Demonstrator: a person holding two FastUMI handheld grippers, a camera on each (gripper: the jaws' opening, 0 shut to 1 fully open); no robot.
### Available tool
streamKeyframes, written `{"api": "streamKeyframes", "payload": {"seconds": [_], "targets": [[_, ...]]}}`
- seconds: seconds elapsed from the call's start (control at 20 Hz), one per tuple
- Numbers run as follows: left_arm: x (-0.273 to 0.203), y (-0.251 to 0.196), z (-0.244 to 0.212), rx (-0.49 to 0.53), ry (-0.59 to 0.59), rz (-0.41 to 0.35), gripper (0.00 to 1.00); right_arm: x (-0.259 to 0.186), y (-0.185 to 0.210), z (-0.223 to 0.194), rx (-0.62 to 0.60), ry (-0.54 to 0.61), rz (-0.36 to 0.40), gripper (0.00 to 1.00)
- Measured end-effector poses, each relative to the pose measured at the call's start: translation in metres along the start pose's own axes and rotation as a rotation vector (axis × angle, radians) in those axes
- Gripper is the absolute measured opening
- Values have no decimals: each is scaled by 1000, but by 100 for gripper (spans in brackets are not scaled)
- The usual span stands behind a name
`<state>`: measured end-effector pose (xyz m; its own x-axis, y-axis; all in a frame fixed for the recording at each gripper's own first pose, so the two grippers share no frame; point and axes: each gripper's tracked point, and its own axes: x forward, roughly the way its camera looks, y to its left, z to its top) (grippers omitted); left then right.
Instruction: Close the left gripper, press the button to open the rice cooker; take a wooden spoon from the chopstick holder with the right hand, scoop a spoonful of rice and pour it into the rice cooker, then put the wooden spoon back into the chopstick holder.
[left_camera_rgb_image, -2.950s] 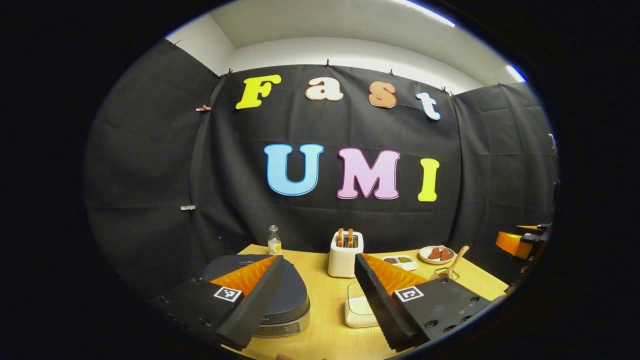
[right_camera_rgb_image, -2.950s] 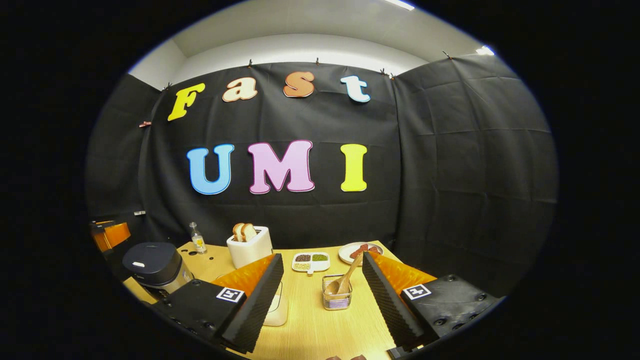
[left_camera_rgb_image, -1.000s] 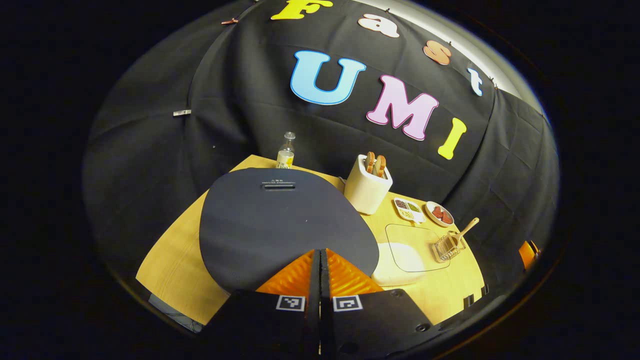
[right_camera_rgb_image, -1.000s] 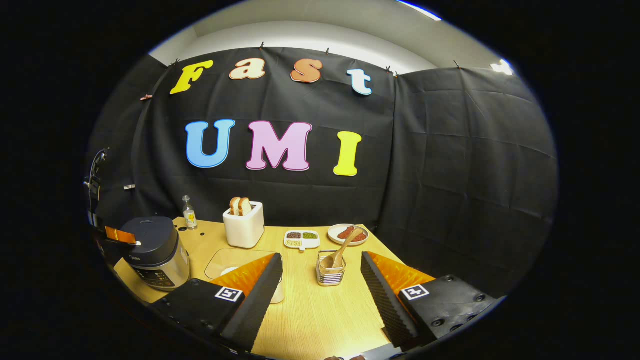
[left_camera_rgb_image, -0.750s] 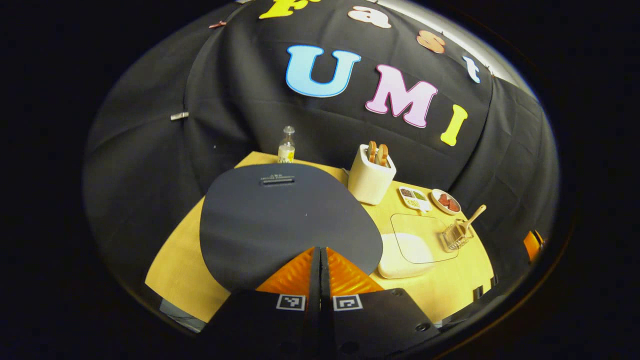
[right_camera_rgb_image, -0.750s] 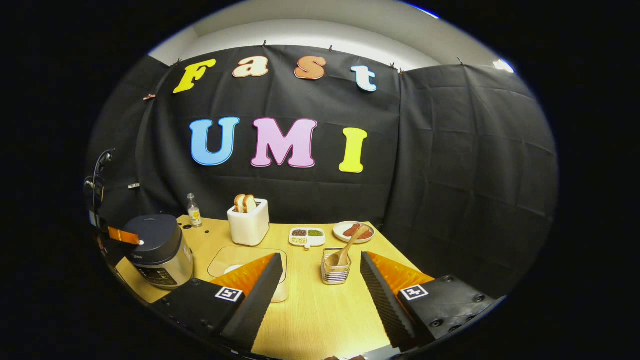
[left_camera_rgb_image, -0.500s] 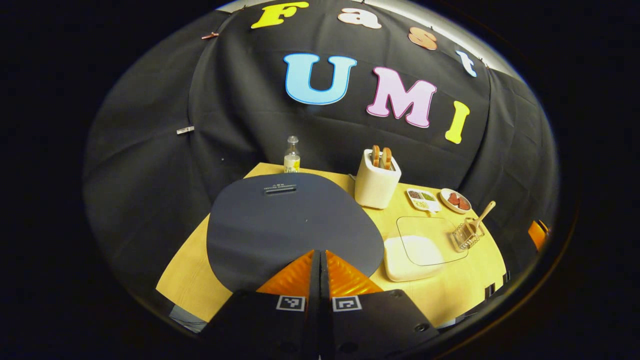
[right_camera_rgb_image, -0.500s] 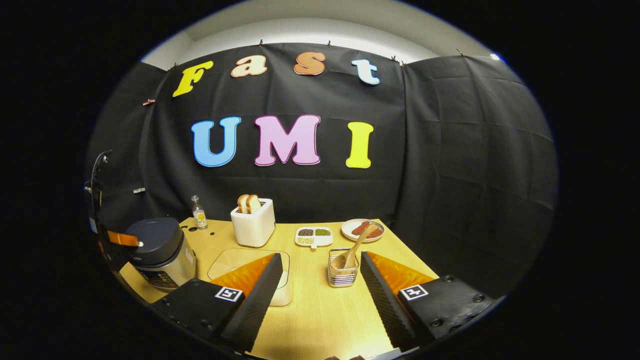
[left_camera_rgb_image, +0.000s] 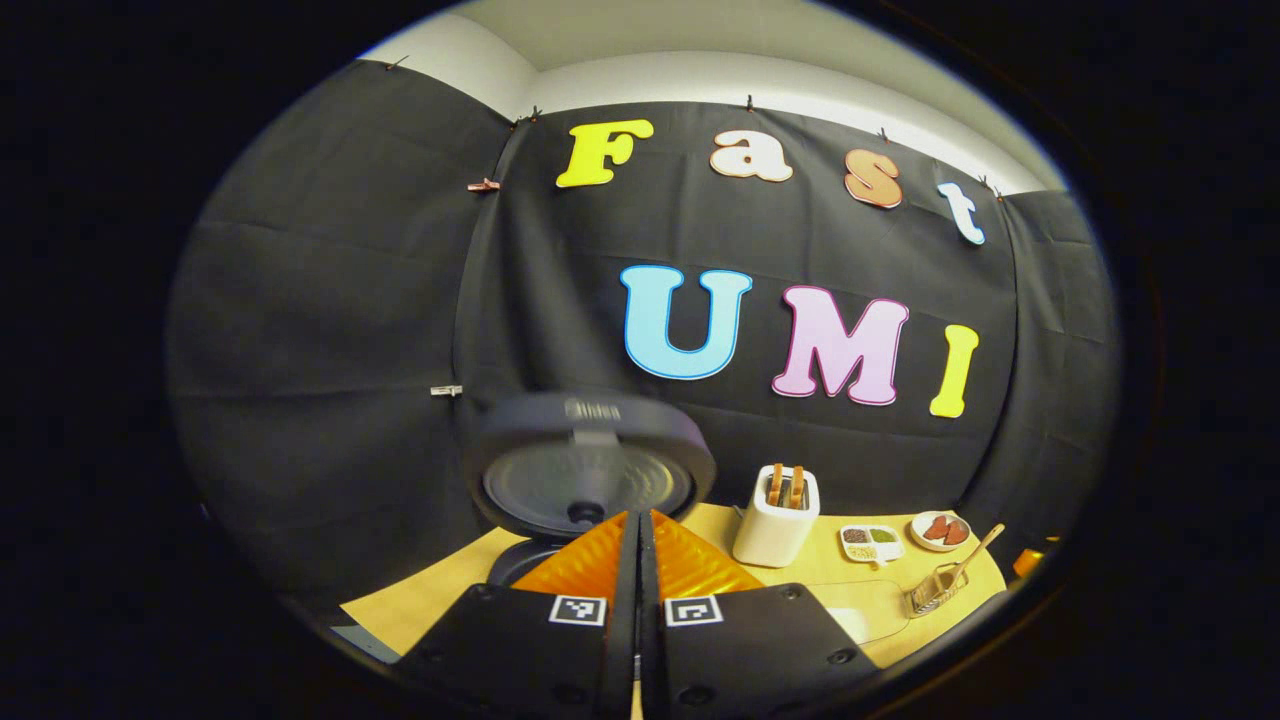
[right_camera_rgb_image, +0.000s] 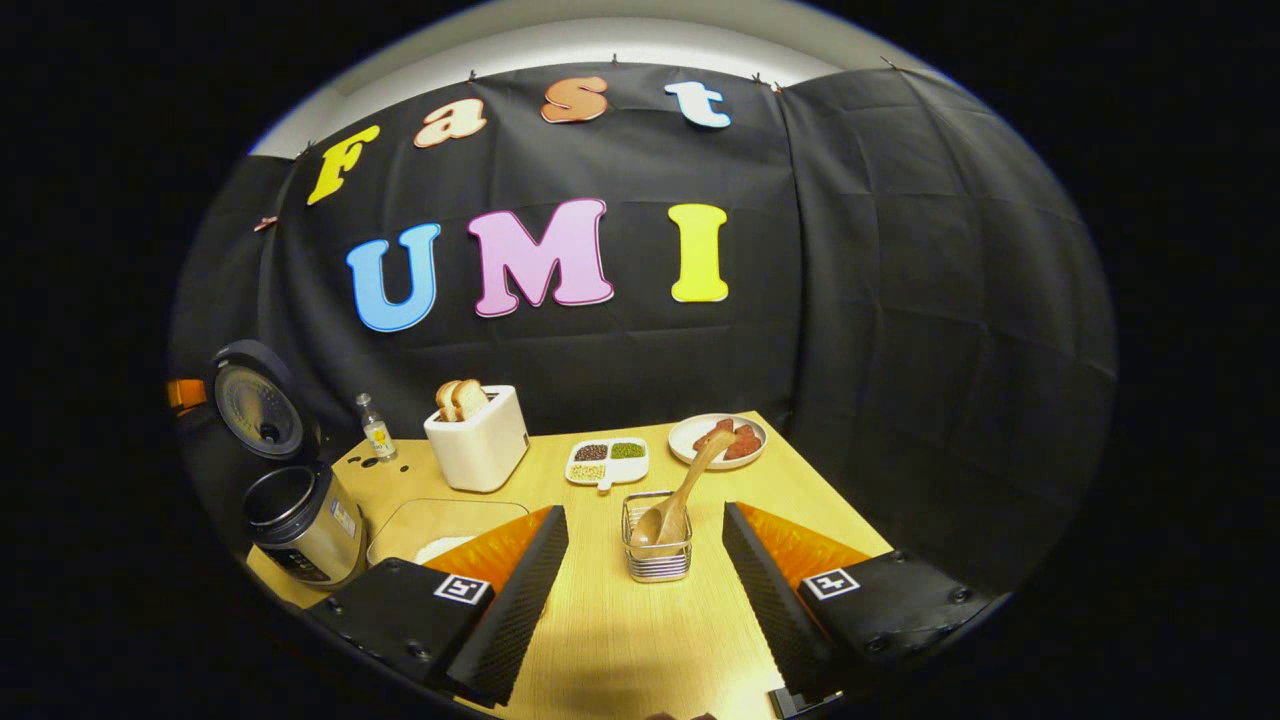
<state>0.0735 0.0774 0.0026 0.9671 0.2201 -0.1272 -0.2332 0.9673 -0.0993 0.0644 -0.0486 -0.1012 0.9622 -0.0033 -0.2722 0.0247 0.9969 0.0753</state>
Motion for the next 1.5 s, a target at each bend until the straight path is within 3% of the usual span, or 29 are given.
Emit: {"api": "streamKeyframes", "payload": {"seconds": [0.2, 0.3, 0.4, 0.45, 0.7, 1.0, 1.35, 1.4, 1.5], "targets": [[-4, -28, -19, -15, 32, -12, 14, 33, -21, -3, 49, 23, -11, 98], [-7, -42, -28, -2, 46, -19, 25, 50, -29, 0, 69, 21, -14, 98], [-5, -57, -43, 11, 79, -38, 42, 70, -34, 0, 99, 34, -10, 97], [-11, -66, -51, 7, 104, -60, 60, 80, -36, -5, 116, 48, -8, 98], [-15, -79, -74, 11, 161, -33, 97, 135, -49, -22, 232, 132, -37, 98], [-25, -83, -103, 46, 265, 25, 96, 187, -58, -46, 353, 231, -73, 98], [-39, -98, -137, 82, 377, 37, 96, 231, -64, -57, 433, 276, -81, 96], [-42, -101, -140, 86, 388, 36, 96, 236, -64, -58, 441, 279, -84, 78], [-48, -107, -148, 100, 409, 31, 96, 242, -59, -59, 477, 287, -69, 56]]}}
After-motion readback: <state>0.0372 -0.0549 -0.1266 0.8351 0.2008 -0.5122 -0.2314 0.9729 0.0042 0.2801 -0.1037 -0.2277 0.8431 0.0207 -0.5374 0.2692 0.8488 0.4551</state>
